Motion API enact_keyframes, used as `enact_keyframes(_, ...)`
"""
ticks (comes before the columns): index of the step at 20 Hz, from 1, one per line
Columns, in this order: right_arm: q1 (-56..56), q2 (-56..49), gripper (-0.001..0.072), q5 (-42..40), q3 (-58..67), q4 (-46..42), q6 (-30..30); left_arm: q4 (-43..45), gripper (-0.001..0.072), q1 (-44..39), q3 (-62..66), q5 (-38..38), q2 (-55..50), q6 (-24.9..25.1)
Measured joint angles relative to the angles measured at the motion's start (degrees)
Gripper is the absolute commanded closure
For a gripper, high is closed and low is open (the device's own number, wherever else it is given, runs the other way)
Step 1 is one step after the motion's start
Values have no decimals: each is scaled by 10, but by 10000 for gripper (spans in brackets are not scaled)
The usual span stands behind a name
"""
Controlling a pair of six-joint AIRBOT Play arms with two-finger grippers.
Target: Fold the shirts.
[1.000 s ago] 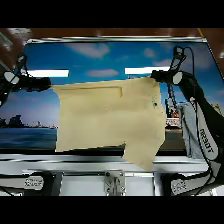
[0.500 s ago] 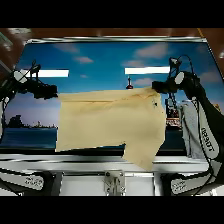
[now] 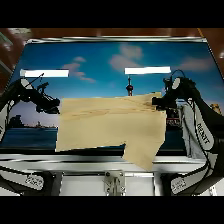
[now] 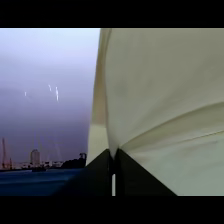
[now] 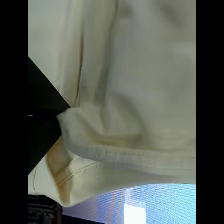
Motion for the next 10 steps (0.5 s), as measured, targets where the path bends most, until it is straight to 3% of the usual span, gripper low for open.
enact_keyframes(10, -8, -15, 649, -20, 1, -30, 15, 18, 672, 8, -9, 23, -3, -4)
